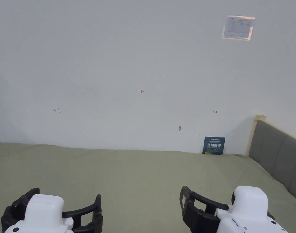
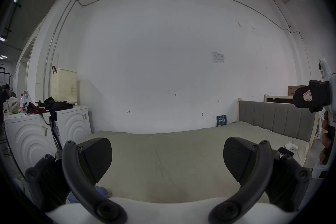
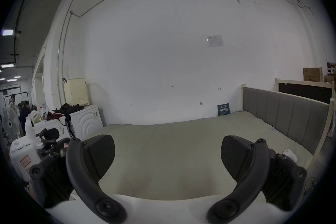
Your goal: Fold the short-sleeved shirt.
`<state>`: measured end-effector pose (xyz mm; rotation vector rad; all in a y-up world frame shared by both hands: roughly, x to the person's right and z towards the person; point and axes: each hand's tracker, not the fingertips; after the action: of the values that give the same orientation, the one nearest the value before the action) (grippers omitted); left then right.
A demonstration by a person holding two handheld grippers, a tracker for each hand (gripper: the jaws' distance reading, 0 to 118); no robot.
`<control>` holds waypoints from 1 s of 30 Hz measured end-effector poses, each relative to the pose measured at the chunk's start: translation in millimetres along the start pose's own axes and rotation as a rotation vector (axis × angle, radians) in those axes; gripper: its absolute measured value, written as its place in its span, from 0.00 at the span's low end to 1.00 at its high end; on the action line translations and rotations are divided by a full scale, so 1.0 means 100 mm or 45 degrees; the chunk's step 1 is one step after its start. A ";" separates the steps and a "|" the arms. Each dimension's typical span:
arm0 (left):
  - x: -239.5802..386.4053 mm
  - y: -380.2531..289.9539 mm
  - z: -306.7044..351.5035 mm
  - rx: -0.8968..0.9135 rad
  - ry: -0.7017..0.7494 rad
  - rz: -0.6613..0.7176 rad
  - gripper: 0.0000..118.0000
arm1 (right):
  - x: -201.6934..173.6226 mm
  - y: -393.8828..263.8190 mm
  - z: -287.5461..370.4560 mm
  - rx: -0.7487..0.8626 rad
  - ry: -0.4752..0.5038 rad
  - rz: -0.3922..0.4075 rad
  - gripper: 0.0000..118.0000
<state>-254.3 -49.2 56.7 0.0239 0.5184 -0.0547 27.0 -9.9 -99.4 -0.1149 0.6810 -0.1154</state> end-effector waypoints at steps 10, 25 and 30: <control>-0.02 0.00 0.00 0.008 0.015 0.008 1.00 | 0.03 0.01 0.00 0.014 -0.029 -0.080 0.99; 0.01 0.02 0.00 0.018 0.019 0.013 1.00 | 0.09 0.00 -0.08 0.085 -0.069 -0.035 0.99; 0.00 0.03 0.01 0.025 0.021 0.017 1.00 | 0.12 -0.10 -0.10 0.091 -0.043 0.146 1.00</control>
<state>-253.6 -46.3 57.2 0.0470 0.5344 -0.0468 29.2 -21.8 -113.3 -0.0088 0.6476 -0.0274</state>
